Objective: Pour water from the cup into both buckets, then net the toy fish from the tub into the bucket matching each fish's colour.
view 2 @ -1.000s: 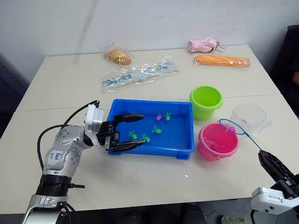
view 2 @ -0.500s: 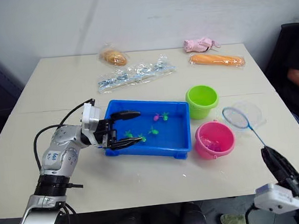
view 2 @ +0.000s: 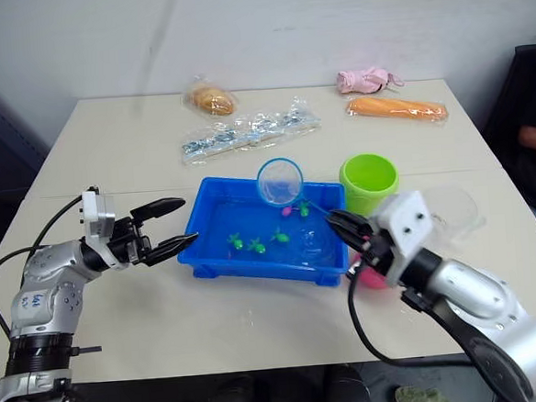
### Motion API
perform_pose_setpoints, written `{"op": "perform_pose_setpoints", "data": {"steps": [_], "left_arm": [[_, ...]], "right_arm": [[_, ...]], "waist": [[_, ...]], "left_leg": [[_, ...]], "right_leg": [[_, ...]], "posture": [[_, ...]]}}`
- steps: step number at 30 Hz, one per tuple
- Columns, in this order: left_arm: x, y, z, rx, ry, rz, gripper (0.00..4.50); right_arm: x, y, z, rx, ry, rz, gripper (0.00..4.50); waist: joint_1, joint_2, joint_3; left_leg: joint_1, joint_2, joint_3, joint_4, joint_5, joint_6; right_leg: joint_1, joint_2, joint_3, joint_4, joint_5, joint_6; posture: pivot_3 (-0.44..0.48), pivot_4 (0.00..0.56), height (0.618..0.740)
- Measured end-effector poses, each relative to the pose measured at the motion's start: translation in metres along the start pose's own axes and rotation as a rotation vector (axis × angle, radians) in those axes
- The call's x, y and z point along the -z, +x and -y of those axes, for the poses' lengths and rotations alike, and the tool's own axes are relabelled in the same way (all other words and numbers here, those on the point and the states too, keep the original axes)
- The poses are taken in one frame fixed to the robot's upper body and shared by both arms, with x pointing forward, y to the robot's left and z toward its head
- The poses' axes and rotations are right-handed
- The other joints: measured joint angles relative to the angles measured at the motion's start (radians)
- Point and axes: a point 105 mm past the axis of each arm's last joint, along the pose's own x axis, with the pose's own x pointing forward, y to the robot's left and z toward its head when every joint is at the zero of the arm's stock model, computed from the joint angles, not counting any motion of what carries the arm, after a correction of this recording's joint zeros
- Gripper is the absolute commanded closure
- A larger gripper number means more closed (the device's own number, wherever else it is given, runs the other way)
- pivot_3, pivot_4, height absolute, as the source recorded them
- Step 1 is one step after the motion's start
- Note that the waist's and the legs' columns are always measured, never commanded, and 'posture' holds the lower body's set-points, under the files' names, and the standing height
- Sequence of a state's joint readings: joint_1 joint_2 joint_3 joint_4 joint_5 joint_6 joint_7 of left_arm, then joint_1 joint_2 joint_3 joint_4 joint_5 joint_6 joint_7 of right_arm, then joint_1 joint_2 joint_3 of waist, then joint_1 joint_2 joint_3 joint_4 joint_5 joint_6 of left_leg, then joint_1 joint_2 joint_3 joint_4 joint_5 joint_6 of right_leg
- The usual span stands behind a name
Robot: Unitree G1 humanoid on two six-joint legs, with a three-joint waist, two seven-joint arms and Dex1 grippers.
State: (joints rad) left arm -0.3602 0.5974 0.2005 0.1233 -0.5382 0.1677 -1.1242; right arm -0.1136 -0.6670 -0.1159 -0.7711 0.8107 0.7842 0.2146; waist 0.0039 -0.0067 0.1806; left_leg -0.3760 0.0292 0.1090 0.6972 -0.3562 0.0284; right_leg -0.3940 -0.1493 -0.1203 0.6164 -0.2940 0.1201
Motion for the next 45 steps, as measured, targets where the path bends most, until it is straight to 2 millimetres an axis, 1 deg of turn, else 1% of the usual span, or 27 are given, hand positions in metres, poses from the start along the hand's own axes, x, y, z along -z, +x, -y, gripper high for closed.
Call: {"op": "perform_pose_setpoints", "data": {"steps": [3, 4, 6, 8, 10, 12, 15, 18, 22, 27, 31, 36, 45], "left_arm": [[-0.002, -0.001, 0.0, -0.016, 0.017, 0.003, 0.03], [-0.003, -0.001, 0.001, -0.019, 0.023, 0.005, 0.03], [-0.004, -0.001, 0.001, -0.022, 0.028, 0.006, 0.03], [-0.004, -0.003, 0.0, -0.035, 0.033, 0.008, 0.03], [-0.004, -0.003, -0.001, -0.042, 0.032, 0.008, 0.03], [-0.001, -0.006, 0.0, -0.049, 0.026, 0.002, 0.03], [0.003, -0.008, 0.002, -0.058, 0.013, -0.005, 0.03], [0.001, -0.007, 0.007, -0.05, 0.028, -0.005, 0.03], [-0.001, -0.007, 0.01, -0.047, 0.036, -0.005, 0.03], [-0.001, -0.005, 0.01, -0.046, 0.037, -0.005, 0.03], [0.0, -0.004, 0.011, -0.043, 0.03, -0.006, 0.03], [0.003, 0.0, 0.014, -0.025, 0.02, -0.008, 0.03], [0.0, 0.002, 0.013, -0.017, 0.028, -0.003, 0.03]], "right_arm": [[0.011, 0.007, 0.006, 0.013, 0.071, -0.116, 4.5], [0.017, 0.008, 0.005, 0.001, 0.117, -0.166, 4.5], [0.023, 0.009, 0.003, -0.015, 0.159, -0.206, 4.5], [0.033, 0.011, -0.009, -0.098, 0.31, -0.286, 4.5], [0.036, 0.011, -0.013, -0.125, 0.357, -0.313, 4.5], [0.036, 0.015, -0.013, -0.123, 0.415, -0.32, 4.5], [0.041, 0.02, -0.008, -0.073, 0.504, -0.336, 4.5], [0.045, 0.025, -0.002, -0.017, 0.587, -0.34, 4.5], [0.046, 0.03, 0.003, 0.025, 0.615, -0.359, 4.5], [0.058, 0.032, 0.013, 0.091, 0.647, -0.417, 4.5], [0.054, 0.033, 0.019, 0.103, 0.646, -0.423, 4.5], [0.048, 0.04, 0.022, 0.112, 0.631, -0.404, 4.5], [0.05, 0.049, 0.026, 0.137, 0.639, -0.378, 4.5]], "waist": [[-0.004, 0.0, 0.0], [-0.005, 0.0, 0.0], [-0.005, 0.0, 0.0], [-0.006, 0.0, 0.0], [-0.007, 0.0, 0.0], [-0.008, 0.0, 0.0], [-0.008, 0.0, 0.0], [-0.008, 0.0, 0.0], [-0.008, 0.0, 0.0], [-0.008, 0.0, 0.0], [-0.008, 0.0, 0.0], [-0.008, 0.0, 0.0], [-0.008, 0.0, 0.0]], "left_leg": [[0.0, 0.0, 0.001, 0.0, 0.0, 0.001], [0.0, 0.0, 0.001, 0.0, -0.001, 0.0], [0.0, 0.001, 0.001, -0.001, -0.001, 0.0], [0.0, 0.001, 0.001, -0.002, 0.0, 0.0], [0.0, 0.001, 0.001, -0.002, -0.001, 0.0], [0.0, 0.001, 0.002, -0.002, -0.001, 0.0], [-0.001, 0.001, 0.002, -0.002, -0.001, 0.0], [-0.001, 0.001, 0.003, -0.003, -0.001, 0.0], [-0.001, 0.001, 0.003, -0.003, -0.001, 0.0], [-0.001, 0.001, 0.004, -0.004, -0.001, 0.0], [-0.001, 0.001, 0.004, -0.004, -0.001, 0.0], [-0.002, 0.001, 0.004, -0.004, -0.001, 0.0], [-0.002, 0.001, 0.005, -0.005, -0.001, 0.0]], "right_leg": [[0.0, 0.0, -0.003, -0.001, 0.0, 0.001], [0.0, 0.0, -0.005, -0.001, 0.0, 0.001], [0.0, 0.0, -0.005, -0.001, 0.0, 0.001], [0.0, 0.001, -0.007, -0.002, 0.0, 0.001], [0.0, 0.001, -0.007, -0.002, 0.0, 0.001], [0.0, 0.001, -0.006, -0.002, 0.0, 0.001], [0.0, 0.001, -0.006, -0.003, 0.0, 0.001], [-0.001, 0.001, -0.006, -0.003, 0.0, 0.001], [-0.001, 0.001, -0.006, -0.003, 0.001, 0.001], [-0.001, 0.001, -0.006, -0.004, 0.001, 0.001], [-0.002, 0.001, -0.006, -0.004, 0.001, 0.001], [-0.003, 0.001, -0.005, -0.004, 0.001, 0.001], [-0.003, 0.001, -0.005, -0.005, 0.001, 0.001]], "posture": [[0.0, 0.15, 0.74], [0.0, 0.15, 0.74], [0.0, 0.15, 0.74], [0.0, 0.15, 0.74], [0.0, 0.15, 0.74], [0.0, 0.15, 0.74], [0.0, 0.15, 0.74], [0.0, 0.15, 0.74], [0.0, 0.15, 0.74], [0.0, 0.15, 0.74], [0.0, 0.15, 0.74], [0.0, 0.15, 0.74], [0.0, 0.15, 0.74]]}}
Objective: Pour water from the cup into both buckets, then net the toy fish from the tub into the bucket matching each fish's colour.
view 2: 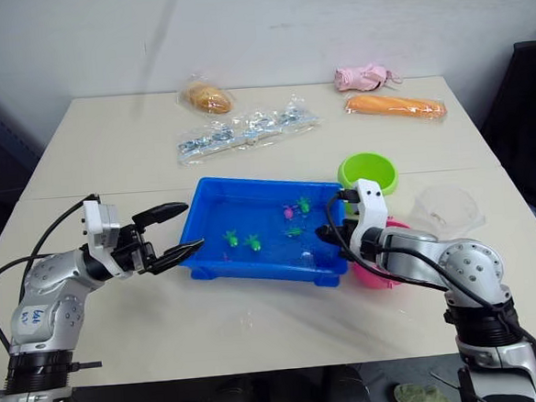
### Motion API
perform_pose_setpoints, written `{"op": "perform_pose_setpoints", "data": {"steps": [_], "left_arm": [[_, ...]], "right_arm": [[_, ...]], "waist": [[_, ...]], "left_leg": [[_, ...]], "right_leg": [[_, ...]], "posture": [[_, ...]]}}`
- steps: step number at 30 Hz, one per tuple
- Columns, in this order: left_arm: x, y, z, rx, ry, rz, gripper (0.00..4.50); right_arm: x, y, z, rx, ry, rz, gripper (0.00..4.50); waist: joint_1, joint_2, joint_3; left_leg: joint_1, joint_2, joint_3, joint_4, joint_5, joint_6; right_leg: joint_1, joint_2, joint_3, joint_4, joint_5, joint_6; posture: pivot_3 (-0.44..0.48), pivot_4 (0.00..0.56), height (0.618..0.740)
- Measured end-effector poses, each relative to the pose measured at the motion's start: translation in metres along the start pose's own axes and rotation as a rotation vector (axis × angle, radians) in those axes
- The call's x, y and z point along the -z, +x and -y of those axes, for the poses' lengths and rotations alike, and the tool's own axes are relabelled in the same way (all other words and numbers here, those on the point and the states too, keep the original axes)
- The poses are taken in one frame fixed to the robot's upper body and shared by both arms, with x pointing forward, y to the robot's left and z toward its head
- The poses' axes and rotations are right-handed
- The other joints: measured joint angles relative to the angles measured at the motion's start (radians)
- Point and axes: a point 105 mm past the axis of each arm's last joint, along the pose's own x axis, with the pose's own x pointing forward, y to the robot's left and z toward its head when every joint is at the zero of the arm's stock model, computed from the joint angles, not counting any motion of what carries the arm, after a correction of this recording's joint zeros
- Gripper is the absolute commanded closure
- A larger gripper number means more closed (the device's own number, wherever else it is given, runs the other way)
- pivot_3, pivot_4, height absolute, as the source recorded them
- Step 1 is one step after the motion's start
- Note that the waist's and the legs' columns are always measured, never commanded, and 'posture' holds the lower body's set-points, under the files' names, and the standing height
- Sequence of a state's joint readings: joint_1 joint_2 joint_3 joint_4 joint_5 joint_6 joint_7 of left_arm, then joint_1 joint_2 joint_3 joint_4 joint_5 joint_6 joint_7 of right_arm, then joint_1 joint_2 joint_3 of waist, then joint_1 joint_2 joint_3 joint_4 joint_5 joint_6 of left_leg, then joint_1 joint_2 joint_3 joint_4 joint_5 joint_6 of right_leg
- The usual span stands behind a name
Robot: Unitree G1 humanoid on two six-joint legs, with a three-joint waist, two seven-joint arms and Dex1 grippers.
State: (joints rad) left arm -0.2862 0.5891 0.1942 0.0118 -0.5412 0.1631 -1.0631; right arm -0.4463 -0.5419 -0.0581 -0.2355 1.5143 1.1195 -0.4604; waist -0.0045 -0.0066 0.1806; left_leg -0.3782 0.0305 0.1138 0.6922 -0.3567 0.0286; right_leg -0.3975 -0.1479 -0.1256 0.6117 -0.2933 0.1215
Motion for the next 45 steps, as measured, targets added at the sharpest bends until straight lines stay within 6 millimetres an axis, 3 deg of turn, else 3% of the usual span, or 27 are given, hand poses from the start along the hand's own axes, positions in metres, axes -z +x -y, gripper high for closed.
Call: {"op": "perform_pose_setpoints", "data": {"steps": [7, 20, 23, 26, 30, 36, 40, 45], "left_arm": [[0.0, 0.001, 0.0, 0.002, -0.001, -0.001, 0.03], [-0.001, 0.005, 0.002, 0.033, 0.003, 0.001, 0.03], [-0.001, 0.005, 0.002, 0.038, 0.002, 0.002, 0.03], [-0.001, 0.007, 0.003, 0.054, 0.0, 0.004, 0.03], [-0.002, 0.013, 0.008, 0.117, 0.002, 0.006, 0.03], [-0.014, 0.04, 0.016, 0.22, 0.002, 0.068, 0.03], [-0.019, 0.056, 0.025, 0.303, -0.009, 0.093, 0.03], [-0.032, 0.072, 0.029, 0.387, 0.016, 0.127, 0.03]], "right_arm": [[0.001, 0.001, -0.012, -0.059, -0.027, -0.002, 4.5], [0.0, -0.023, -0.032, -0.227, -0.169, -0.019, 4.5], [0.001, -0.037, -0.027, -0.226, -0.192, -0.004, 4.5], [-0.003, -0.054, -0.035, -0.294, -0.221, 0.068, 4.5], [0.013, -0.082, -0.044, -0.387, -0.298, 0.134, 4.5], [0.01, -0.106, -0.026, -0.276, -0.358, 0.265, 4.5], [0.002, -0.125, -0.024, -0.235, -0.383, 0.344, 4.5], [-0.001, -0.167, -0.011, -0.108, -0.391, 0.421, 4.5]], "waist": [[0.0, 0.0, 0.0], [0.001, 0.0, 0.0], [0.005, 0.0, 0.0], [0.006, 0.0, 0.0], [0.018, 0.0, 0.0], [0.032, 0.0, 0.0], [0.031, 0.0, 0.0], [0.037, 0.0, 0.0]], "left_leg": [[0.0, 0.0, 0.0, 0.0, 0.0, 0.0], [-0.001, 0.0, 0.0, -0.001, 0.0, 0.0], [-0.002, 0.0, -0.001, -0.002, 0.0, 0.0], [-0.004, 0.0, -0.002, -0.002, 0.0, 0.0], [-0.007, -0.001, -0.005, -0.001, 0.0, 0.0], [-0.008, -0.002, -0.005, 0.001, 0.001, 0.002], [-0.008, -0.002, -0.005, 0.001, 0.001, 0.002], [-0.008, -0.003, -0.006, 0.001, 0.001, 0.002]], "right_leg": [[0.0, 0.0, 0.0, 0.0, 0.0, 0.0], [-0.001, 0.0, -0.001, -0.002, 0.0, 0.0], [-0.001, 0.0, -0.002, -0.003, 0.0, 0.0], [-0.001, 0.0, -0.003, -0.006, 0.001, 0.002], [-0.001, 0.001, -0.006, -0.009, 0.002, 0.003], [-0.001, 0.001, -0.004, -0.008, 0.004, 0.006], [0.0, 0.001, -0.004, -0.009, 0.004, 0.006], [0.002, 0.003, -0.004, -0.01, 0.004, 0.006]], "posture": [[0.0, 0.15, 0.74], [0.0, 0.15, 0.74], [0.0, 0.15, 0.74], [0.0, 0.15, 0.74], [0.0, 0.15, 0.74], [0.0, 0.15, 0.74], [0.0, 0.15, 0.74], [0.0, 0.15, 0.74]]}}
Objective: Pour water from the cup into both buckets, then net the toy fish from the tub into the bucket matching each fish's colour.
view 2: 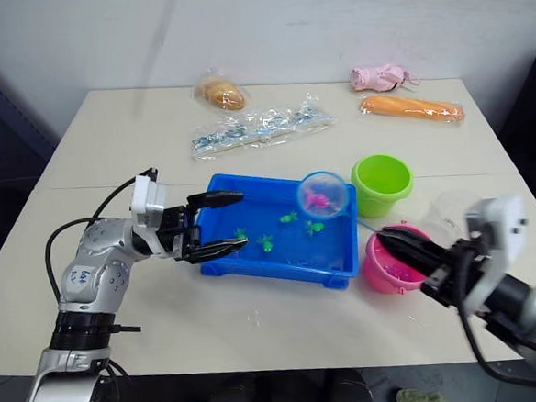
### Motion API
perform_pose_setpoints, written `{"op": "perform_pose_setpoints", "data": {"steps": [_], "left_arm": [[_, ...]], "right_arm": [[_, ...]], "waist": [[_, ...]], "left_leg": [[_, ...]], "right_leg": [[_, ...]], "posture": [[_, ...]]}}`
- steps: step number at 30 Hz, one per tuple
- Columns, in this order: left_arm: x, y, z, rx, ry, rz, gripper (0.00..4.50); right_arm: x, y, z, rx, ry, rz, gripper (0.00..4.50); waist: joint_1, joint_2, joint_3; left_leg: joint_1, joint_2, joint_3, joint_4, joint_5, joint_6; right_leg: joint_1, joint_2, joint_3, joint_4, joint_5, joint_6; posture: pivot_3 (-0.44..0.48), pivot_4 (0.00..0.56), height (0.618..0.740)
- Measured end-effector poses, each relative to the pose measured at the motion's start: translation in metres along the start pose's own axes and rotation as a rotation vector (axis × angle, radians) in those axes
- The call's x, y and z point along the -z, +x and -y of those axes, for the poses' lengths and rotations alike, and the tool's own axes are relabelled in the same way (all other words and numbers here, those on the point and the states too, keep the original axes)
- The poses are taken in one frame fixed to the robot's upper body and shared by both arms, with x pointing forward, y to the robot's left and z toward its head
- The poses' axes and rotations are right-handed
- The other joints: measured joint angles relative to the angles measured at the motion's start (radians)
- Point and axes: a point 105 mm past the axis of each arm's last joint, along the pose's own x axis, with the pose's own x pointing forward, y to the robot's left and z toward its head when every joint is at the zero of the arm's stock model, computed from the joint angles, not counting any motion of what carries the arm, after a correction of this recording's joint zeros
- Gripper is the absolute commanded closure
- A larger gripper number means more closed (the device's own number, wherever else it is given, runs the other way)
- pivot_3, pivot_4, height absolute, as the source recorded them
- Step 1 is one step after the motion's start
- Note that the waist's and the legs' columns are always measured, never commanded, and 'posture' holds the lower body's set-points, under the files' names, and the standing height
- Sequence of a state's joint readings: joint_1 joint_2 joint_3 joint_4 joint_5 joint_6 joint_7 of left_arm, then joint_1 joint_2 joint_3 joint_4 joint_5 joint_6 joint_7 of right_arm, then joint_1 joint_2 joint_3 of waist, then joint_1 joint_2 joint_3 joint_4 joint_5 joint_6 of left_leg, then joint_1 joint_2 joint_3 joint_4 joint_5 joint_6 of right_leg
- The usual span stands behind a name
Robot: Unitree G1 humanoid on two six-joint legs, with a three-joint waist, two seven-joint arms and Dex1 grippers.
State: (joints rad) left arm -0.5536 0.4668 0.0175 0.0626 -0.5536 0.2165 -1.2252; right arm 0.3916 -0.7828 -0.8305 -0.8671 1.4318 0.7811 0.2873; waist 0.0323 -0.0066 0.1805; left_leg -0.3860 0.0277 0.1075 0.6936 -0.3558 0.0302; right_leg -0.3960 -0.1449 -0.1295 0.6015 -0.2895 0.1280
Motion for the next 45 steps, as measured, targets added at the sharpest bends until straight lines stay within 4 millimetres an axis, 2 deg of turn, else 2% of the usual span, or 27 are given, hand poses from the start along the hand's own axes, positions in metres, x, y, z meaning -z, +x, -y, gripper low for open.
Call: {"op": "perform_pose_setpoints", "data": {"steps": [5, 9, 13, 17, 20, 23, 27, 35, 39, 41, 45], "left_arm": [[0.002, 0.012, 0.005, 0.056, -0.03, 0.041, 0.03], [0.008, 0.024, 0.01, 0.095, -0.068, 0.073, 0.03], [0.004, 0.032, 0.008, 0.116, -0.057, 0.084, 0.03], [0.005, 0.031, 0.006, 0.114, -0.055, 0.082, 0.03], [0.006, 0.031, 0.005, 0.11, -0.054, 0.081, 0.03], [0.006, 0.031, 0.005, 0.109, -0.051, 0.081, 0.03], [0.006, 0.034, 0.005, 0.103, -0.054, 0.094, 0.03], [0.008, 0.035, 0.007, 0.092, -0.053, 0.087, 0.03], [0.009, 0.033, 0.009, 0.092, -0.041, 0.071, 0.03], [0.009, 0.03, 0.009, 0.088, -0.033, 0.058, 0.03], [0.01, 0.029, 0.01, 0.087, -0.035, 0.056, 0.03]], "right_arm": [[-0.008, -0.032, 0.005, 0.109, -0.047, 0.065, 4.5], [0.017, -0.064, 0.015, 0.256, -0.101, -0.04, 4.5], [0.023, -0.071, 0.027, 0.36, -0.233, -0.004, 4.5], [0.05, -0.08, 0.037, 0.425, -0.313, -0.069, 4.5], [0.066, -0.08, 0.035, 0.392, -0.427, -0.127, 4.5], [0.08, -0.078, 0.035, 0.343, -0.63, -0.18, 4.5], [0.081, -0.066, 0.041, 0.368, -0.793, -0.145, 4.5], [0.082, -0.057, 0.043, 0.356, -1.049, -0.214, 4.5], [0.071, -0.055, 0.045, 0.342, -1.276, -0.253, 4.5], [0.069, -0.052, 0.04, 0.308, -1.399, -0.257, 4.5], [0.069, -0.052, 0.038, 0.329, -1.475, -0.251, 4.5]], "waist": [[-0.005, 0.0, 0.0], [0.0, 0.0, 0.0], [-0.01, 0.001, -0.001], [-0.009, 0.003, -0.002], [-0.009, 0.003, -0.002], [-0.01, 0.003, -0.002], [-0.01, 0.004, -0.002], [-0.01, 0.004, -0.002], [-0.01, 0.004, -0.002], [-0.009, 0.004, -0.002], [-0.01, 0.004, -0.002]], "left_leg": [[0.001, 0.001, 0.0, 0.0, 0.0, 0.0], [0.001, 0.0, 0.0, 0.0, 0.0, 0.0], [0.003, 0.001, 0.002, 0.002, 0.0, 0.0], [0.003, 0.001, 0.002, 0.0, 0.0, -0.001], [0.003, 0.001, 0.002, 0.001, 0.0, -0.001], [0.005, 0.0, 0.003, 0.001, 0.0, -0.001], [0.007, 0.001, 0.006, 0.001, 0.0, -0.002], [0.012, 0.002, 0.009, 0.0, 0.0, -0.004], [0.014, 0.002, 0.01, 0.0, 0.0, -0.004], [0.015, 0.002, 0.01, 0.0, 0.0, -0.005], [0.015, 0.003, 0.011, 0.0, 0.0, -0.005]], "right_leg": [[0.001, 0.001, 0.001, 0.0, 0.0, 0.0], [0.001, 0.001, 0.002, -0.001, 0.001, 0.001], [0.001, 0.001, 0.005, 0.0, 0.001, 0.002], [0.001, 0.002, 0.005, 0.001, 0.001, 0.001], [0.001, 0.003, 0.005, 0.001, 0.001, 0.001], [0.001, 0.003, 0.007, 0.001, 0.001, 0.001], [0.001, 0.003, 0.01, 0.004, 0.001, 0.001], [0.002, 0.004, 0.013, 0.005, -0.001, -0.002], [0.002, 0.004, 0.015, 0.005, -0.002, -0.002], [0.002, 0.005, 0.015, 0.006, -0.002, -0.003], [0.002, 0.005, 0.016, 0.006, -0.002, -0.004]], "posture": [[0.0, 0.15, 0.74], [0.0, 0.15, 0.74], [0.0, 0.15, 0.74], [0.0, 0.15, 0.74], [0.0, 0.15, 0.74], [0.0, 0.15, 0.74], [0.0, 0.15, 0.74], [0.0, 0.15, 0.74], [0.0, 0.15, 0.74], [0.0, 0.15, 0.74], [0.0, 0.15, 0.74]]}}
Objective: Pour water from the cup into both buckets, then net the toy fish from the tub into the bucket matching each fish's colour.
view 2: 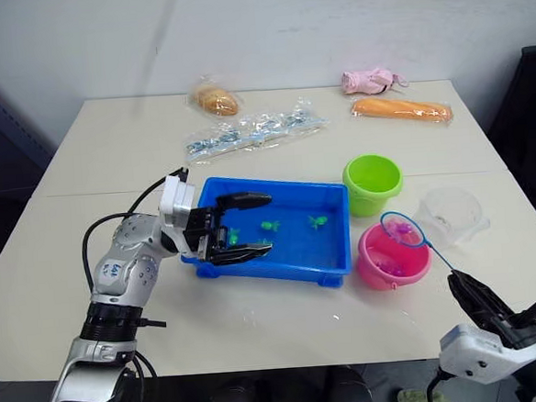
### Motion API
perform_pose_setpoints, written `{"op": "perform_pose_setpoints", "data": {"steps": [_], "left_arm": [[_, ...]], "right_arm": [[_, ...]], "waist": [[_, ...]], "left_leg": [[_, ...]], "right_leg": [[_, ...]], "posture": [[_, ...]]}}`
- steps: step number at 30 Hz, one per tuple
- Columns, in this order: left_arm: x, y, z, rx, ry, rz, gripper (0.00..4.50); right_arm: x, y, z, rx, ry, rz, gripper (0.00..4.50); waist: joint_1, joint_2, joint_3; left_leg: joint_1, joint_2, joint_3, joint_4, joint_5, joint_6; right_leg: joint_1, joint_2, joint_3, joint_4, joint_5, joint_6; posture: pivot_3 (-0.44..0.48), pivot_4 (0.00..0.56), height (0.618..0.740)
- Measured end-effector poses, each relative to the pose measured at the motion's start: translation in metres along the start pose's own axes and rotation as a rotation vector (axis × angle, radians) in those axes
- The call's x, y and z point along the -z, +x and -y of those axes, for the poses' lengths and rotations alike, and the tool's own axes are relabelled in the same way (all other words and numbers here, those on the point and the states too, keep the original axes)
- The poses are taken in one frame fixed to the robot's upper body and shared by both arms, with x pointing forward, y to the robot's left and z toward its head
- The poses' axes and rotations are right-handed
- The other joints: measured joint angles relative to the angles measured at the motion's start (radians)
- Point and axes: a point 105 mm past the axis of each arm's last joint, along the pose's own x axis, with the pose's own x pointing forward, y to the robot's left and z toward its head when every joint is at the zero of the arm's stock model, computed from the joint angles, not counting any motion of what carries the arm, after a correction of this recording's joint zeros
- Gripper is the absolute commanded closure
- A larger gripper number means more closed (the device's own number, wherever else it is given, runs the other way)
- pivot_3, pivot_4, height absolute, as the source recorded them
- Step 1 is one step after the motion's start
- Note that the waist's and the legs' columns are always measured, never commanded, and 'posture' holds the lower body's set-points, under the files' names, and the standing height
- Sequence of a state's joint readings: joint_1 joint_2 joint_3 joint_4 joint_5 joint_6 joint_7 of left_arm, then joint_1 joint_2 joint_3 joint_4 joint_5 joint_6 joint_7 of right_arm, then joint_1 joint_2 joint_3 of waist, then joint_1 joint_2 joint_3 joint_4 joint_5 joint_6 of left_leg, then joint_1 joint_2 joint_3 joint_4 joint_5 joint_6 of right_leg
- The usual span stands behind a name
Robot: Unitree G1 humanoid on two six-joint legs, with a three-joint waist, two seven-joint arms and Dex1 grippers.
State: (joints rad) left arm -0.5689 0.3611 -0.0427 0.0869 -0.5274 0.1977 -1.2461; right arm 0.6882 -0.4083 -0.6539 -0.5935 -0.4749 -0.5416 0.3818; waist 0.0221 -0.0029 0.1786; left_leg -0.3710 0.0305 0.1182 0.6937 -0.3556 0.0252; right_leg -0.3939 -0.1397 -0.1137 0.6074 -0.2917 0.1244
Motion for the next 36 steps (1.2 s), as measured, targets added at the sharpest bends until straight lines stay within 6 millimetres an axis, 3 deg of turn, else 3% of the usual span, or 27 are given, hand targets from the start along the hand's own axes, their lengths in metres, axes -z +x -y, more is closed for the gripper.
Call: {"op": "perform_pose_setpoints", "data": {"steps": [11, 18, 26, 36], "left_arm": [[0.006, -0.004, 0.004, 0.001, -0.003, -0.001, 0.03], [0.006, -0.005, 0.004, 0.006, -0.001, -0.001, 0.03], [0.007, -0.004, 0.005, 0.006, -0.003, -0.002, 0.03], [0.007, -0.003, 0.003, -0.015, -0.001, -0.003, 0.03]], "right_arm": [[-0.002, -0.008, -0.006, 0.071, -0.1, -0.021, 4.5], [0.005, -0.019, -0.03, 0.007, -0.069, -0.038, 4.5], [0.005, -0.021, -0.024, 0.068, -0.121, -0.019, 4.5], [0.011, -0.02, -0.033, 0.049, -0.157, -0.02, 4.5]], "waist": [[-0.002, 0.0, 0.0], [-0.004, 0.0, 0.0], [-0.009, 0.0, 0.0], [-0.011, 0.0, 0.0]], "left_leg": [[0.0, 0.001, 0.0, 0.0, 0.0, 0.0], [0.001, 0.002, 0.0, -0.001, 0.0, 0.0], [0.001, 0.002, 0.0, -0.001, 0.0, 0.0], [0.001, 0.002, 0.0, -0.001, 0.0, 0.0]], "right_leg": [[0.0, 0.0, 0.001, 0.0, -0.001, -0.001], [0.0, -0.001, 0.001, 0.001, -0.001, -0.002], [0.0, -0.001, 0.001, 0.001, -0.001, -0.003], [0.0, -0.001, 0.001, 0.002, -0.002, -0.003]], "posture": [[0.0, 0.15, 0.74], [0.0, 0.15, 0.74], [0.0, 0.15, 0.74], [0.0, 0.15, 0.74]]}}
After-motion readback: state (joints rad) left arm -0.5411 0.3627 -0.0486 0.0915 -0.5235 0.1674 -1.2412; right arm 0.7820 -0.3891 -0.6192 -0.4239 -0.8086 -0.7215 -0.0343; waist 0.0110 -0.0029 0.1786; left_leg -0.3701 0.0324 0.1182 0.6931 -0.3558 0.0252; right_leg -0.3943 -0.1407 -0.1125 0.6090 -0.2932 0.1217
